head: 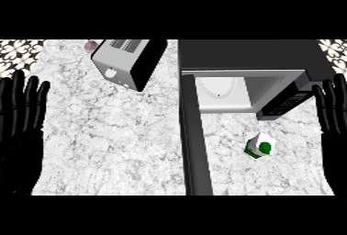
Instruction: Pick up the milk, place it into the microwave and close the microwave
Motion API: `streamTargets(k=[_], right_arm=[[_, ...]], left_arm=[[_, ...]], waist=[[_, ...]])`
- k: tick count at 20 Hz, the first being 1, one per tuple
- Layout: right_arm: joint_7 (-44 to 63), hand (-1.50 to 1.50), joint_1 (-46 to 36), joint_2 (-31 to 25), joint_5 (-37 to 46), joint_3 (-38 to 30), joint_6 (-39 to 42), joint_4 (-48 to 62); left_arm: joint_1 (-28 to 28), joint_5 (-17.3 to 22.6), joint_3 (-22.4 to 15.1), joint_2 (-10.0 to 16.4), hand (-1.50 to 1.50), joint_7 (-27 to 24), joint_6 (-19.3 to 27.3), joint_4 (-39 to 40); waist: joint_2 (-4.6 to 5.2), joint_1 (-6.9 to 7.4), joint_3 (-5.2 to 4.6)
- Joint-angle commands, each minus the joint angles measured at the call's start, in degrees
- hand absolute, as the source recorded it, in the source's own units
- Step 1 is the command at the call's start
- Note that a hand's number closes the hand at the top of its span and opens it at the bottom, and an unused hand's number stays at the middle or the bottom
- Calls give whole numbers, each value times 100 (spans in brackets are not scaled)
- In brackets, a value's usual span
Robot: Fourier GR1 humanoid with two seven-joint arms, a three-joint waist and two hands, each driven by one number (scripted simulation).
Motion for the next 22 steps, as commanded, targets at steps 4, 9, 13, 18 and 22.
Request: streamTargets(k=[4,9,13,18,22], right_arm=[[-204,-150,-257,500,1259,668,-966,145],[960,-150,102,513,1866,1630,-1381,-478],[736,-150,76,517,2167,2121,-1892,-45],[973,-150,721,518,2796,2524,-2112,-585],[1555,-150,386,519,2925,2145,-2032,-544]], left_arm=[[111,-48,-242,-21,-150,219,-112,-105],[1090,125,-370,-284,-150,410,133,-515],[1510,371,-337,-186,-150,370,-155,-767],[2161,636,-182,-76,-150,140,-468,-1198],[2226,1285,416,127,-150,184,-748,-1209]], waist=[[-57,151,93],[-75,153,89],[-64,156,92],[-72,142,91],[-63,148,90]])
